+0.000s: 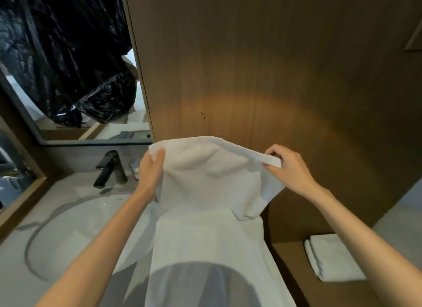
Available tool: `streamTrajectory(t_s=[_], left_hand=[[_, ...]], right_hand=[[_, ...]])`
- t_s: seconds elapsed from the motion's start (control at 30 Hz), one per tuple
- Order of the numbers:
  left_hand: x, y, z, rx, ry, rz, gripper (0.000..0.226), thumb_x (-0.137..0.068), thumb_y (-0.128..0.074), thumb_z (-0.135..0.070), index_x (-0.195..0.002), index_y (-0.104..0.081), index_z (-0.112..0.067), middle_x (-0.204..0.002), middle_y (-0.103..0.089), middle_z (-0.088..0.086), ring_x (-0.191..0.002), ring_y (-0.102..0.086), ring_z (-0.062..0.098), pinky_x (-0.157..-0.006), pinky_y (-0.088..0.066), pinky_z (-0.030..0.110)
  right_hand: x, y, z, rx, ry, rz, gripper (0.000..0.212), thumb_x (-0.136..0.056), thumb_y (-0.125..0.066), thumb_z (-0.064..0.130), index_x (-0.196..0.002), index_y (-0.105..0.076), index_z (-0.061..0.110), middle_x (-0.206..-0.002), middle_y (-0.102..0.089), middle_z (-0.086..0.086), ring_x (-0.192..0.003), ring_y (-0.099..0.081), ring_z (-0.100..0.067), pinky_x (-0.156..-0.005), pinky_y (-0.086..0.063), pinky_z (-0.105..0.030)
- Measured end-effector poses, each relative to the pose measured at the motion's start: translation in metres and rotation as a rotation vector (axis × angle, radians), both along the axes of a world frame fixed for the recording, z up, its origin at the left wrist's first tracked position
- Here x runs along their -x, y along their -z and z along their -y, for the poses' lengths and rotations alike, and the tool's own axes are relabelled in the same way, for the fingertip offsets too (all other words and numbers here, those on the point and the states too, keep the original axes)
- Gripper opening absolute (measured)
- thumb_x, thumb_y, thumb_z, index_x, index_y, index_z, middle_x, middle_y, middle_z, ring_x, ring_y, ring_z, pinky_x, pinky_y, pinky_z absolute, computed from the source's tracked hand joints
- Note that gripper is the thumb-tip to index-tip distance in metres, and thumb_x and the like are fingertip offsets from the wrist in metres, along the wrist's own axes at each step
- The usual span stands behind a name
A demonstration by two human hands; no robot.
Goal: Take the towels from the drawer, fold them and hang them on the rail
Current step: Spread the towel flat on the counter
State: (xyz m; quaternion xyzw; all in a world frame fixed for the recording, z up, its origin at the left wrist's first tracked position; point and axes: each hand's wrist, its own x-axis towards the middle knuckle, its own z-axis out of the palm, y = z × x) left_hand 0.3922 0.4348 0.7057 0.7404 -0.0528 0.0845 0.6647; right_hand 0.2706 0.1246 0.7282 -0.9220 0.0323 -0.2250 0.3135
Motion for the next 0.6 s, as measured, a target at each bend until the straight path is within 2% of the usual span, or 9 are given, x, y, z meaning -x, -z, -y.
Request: streamTrajectory(t_s=[0.1, 0.2, 0.27, 0.3, 0.37, 0.4, 0.5, 0.53, 0.6], left_hand=[[0.039, 0.030, -0.011, -0.044, 0.131, -0.075, 0.027, -0.098, -0.051, -0.031, -0.111, -0.064, -0.012, -0.104, -0.068, 0.003, -0.093, -0.063, 0.015, -0.078, -0.048, 0.026], [0.077, 0.064, -0.024, -0.179, 0.279, -0.097, 0.017, -0.097, -0.054, -0.029, -0.089, -0.065, -0.020, -0.080, -0.067, -0.009, -0.070, -0.058, 0.006, -0.058, -0.043, 0.012], [0.099, 0.094, -0.031, -0.295, 0.406, -0.124, 0.018, -0.095, -0.058, -0.030, -0.081, -0.064, -0.020, -0.069, -0.063, -0.015, -0.064, -0.054, 0.006, -0.056, -0.041, 0.014], [0.108, 0.108, -0.036, -0.370, 0.469, -0.146, 0.017, -0.094, -0.059, -0.033, -0.080, -0.062, -0.022, -0.070, -0.062, -0.021, -0.067, -0.054, 0.005, -0.061, -0.042, 0.016], [0.124, 0.142, -0.047, -0.533, 0.563, -0.201, 0.012, -0.093, -0.058, -0.042, -0.090, -0.061, -0.031, -0.088, -0.062, -0.028, -0.082, -0.058, 0.003, -0.076, -0.044, 0.021], [0.131, 0.159, -0.052, -0.620, 0.609, -0.206, 0.020, -0.093, -0.053, -0.049, -0.094, -0.063, -0.032, -0.095, -0.063, -0.022, -0.086, -0.058, 0.003, -0.080, -0.044, 0.023], [0.149, 0.208, -0.069, -0.975, 0.746, -0.018, 0.061, -0.080, -0.027, -0.080, -0.103, -0.064, -0.036, -0.104, -0.055, -0.010, -0.096, -0.047, 0.010, -0.087, -0.042, 0.032], [0.154, 0.219, -0.072, -1.064, 0.764, 0.004, 0.059, -0.077, -0.026, -0.077, -0.112, -0.060, -0.044, -0.112, -0.049, -0.012, -0.104, -0.042, 0.010, -0.093, -0.039, 0.033], [0.163, 0.231, -0.075, -1.072, 0.769, 0.010, 0.051, -0.078, -0.030, -0.066, -0.123, -0.051, -0.051, -0.126, -0.037, -0.012, -0.115, -0.035, 0.011, -0.100, -0.035, 0.031]], right_hand=[[0.029, 0.028, -0.023, -0.087, -0.104, -0.121, 0.007, -0.089, -0.067, 0.028, -0.087, -0.061, 0.031, -0.087, -0.062, 0.014, -0.079, -0.059, -0.006, -0.066, -0.051, -0.030], [0.059, 0.062, -0.044, -0.119, -0.196, -0.286, 0.009, -0.088, -0.068, 0.028, -0.087, -0.060, 0.032, -0.085, -0.064, 0.013, -0.075, -0.060, -0.006, -0.064, -0.049, -0.031], [0.078, 0.088, -0.056, -0.024, -0.223, -0.404, 0.008, -0.091, -0.063, 0.034, -0.088, -0.056, 0.035, -0.084, -0.063, 0.013, -0.075, -0.058, -0.009, -0.059, -0.040, -0.026], [0.087, 0.102, -0.060, 0.065, -0.228, -0.474, 0.004, -0.094, -0.059, 0.037, -0.097, -0.056, 0.035, -0.091, -0.064, 0.011, -0.079, -0.057, -0.011, -0.059, -0.036, -0.024], [0.103, 0.130, -0.067, 0.224, -0.206, -0.623, 0.034, -0.098, -0.050, 0.041, -0.129, -0.053, 0.027, -0.111, -0.065, 0.001, -0.088, -0.054, -0.011, -0.063, -0.036, -0.025], [0.111, 0.145, -0.070, 0.257, -0.208, -0.694, 0.039, -0.100, -0.047, 0.040, -0.135, -0.049, 0.024, -0.115, -0.063, -0.002, -0.091, -0.053, -0.010, -0.067, -0.037, -0.027], [0.133, 0.183, -0.079, 0.316, -0.256, -0.812, 0.033, -0.101, -0.041, 0.032, -0.131, -0.051, 0.021, -0.126, -0.052, -0.001, -0.113, -0.054, -0.020, -0.084, -0.041, -0.030], [0.139, 0.194, -0.081, 0.339, -0.258, -0.831, 0.036, -0.101, -0.041, 0.029, -0.135, -0.049, 0.023, -0.136, -0.046, 0.000, -0.119, -0.050, -0.022, -0.091, -0.042, -0.030], [0.146, 0.206, -0.084, 0.392, -0.234, -0.834, 0.042, -0.099, -0.041, 0.026, -0.141, -0.043, 0.025, -0.149, -0.034, 0.000, -0.127, -0.040, -0.026, -0.099, -0.042, -0.035]])
